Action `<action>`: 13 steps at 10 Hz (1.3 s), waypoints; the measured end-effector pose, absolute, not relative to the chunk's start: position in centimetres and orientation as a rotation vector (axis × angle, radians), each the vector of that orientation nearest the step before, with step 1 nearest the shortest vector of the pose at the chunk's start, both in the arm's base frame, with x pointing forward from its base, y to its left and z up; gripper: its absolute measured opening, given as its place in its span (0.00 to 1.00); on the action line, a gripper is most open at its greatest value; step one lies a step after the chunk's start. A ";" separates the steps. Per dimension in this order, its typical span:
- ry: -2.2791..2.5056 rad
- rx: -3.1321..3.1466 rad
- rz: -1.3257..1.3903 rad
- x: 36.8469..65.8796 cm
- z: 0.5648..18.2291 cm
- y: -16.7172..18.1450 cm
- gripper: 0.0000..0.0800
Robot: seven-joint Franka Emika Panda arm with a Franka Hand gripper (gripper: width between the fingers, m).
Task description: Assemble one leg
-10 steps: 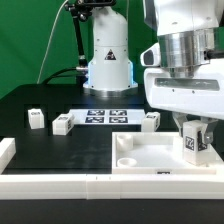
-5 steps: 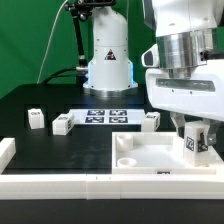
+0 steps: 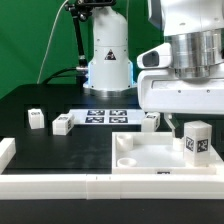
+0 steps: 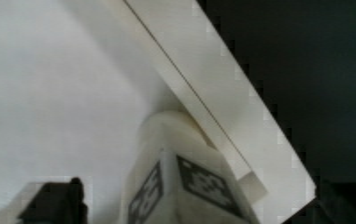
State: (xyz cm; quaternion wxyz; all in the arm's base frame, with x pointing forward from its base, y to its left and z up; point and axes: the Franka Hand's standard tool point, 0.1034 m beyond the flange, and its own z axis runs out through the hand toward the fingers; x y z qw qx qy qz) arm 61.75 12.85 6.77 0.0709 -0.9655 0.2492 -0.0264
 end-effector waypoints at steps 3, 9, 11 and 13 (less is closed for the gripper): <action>0.269 -3.027 -0.120 61.9 6.9 12.8 0.81; -0.408 -3.080 -0.124 62.0 7.1 12.8 0.81; -0.407 -3.080 -0.124 62.0 7.1 12.8 0.76; -0.406 -3.082 -0.125 62.0 7.1 12.7 0.39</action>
Offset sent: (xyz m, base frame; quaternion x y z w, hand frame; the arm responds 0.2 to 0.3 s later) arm 0.0065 0.0024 0.0052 -0.0503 -0.0046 -0.2615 0.9639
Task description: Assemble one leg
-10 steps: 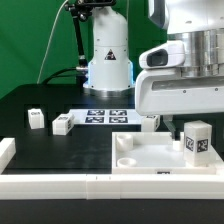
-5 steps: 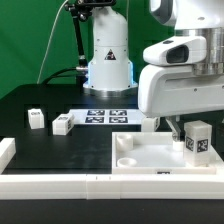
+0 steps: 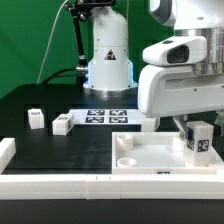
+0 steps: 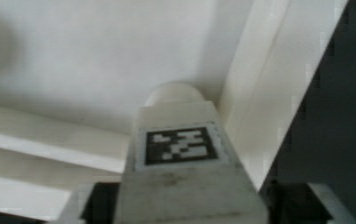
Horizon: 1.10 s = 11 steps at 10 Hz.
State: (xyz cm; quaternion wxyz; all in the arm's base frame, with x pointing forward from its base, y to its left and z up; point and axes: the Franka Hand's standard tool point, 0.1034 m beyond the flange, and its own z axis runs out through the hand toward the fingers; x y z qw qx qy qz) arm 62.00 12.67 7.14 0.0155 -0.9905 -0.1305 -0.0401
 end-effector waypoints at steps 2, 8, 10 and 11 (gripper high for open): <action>-0.403 -3.083 -0.124 62.0 7.1 12.5 0.36; 0.207 -3.076 -0.108 62.0 7.1 12.3 0.36; 0.625 -2.989 -0.087 62.1 7.1 12.2 0.36; 0.878 -2.920 -0.084 62.0 7.0 12.1 0.36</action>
Offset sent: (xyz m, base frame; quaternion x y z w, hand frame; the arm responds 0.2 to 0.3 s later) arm 0.0000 0.0000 0.0000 0.0000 0.0000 0.0799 0.9968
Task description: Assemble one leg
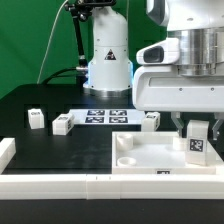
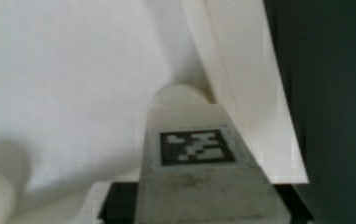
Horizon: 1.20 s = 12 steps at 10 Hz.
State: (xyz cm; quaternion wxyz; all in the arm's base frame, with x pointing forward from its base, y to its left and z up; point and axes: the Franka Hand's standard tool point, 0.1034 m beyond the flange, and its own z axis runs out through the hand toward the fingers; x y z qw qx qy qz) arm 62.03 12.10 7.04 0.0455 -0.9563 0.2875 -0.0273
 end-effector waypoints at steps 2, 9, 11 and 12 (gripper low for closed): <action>1.173 -2.800 -0.060 61.8 6.8 12.1 0.36; 1.491 -2.621 -0.026 61.7 6.8 12.5 0.47; 1.239 -2.761 -0.050 61.6 6.8 13.0 0.72; 1.077 -2.837 -0.063 61.6 6.8 13.1 0.79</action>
Offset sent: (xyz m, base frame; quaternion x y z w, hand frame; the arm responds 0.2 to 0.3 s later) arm -0.0048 0.0043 -0.0033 0.0027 -0.0154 0.2686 0.9631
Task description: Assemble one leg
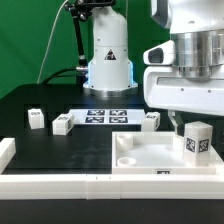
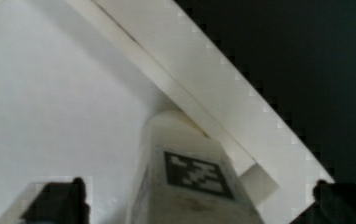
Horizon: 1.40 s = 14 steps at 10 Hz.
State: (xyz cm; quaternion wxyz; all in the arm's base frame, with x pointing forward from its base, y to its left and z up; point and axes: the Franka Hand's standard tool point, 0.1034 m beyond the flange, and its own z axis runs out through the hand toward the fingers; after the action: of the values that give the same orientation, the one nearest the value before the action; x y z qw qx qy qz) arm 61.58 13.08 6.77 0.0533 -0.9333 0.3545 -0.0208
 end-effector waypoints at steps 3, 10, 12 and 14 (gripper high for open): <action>0.565 -3.001 -0.078 61.7 6.9 13.0 0.81; -0.398 -3.075 -0.112 62.1 7.2 12.2 0.81; -0.402 -3.075 -0.111 62.1 7.2 12.2 0.68; -0.402 -3.075 -0.111 62.1 7.2 12.2 0.50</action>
Offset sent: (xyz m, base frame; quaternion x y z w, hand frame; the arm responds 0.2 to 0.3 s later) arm 0.0149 0.0002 0.0044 -0.0015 -0.0346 -0.3131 0.9491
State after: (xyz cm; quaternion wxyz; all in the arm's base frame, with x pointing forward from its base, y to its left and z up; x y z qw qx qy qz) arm 62.12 12.19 7.17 0.0193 -0.9907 -0.1296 -0.0357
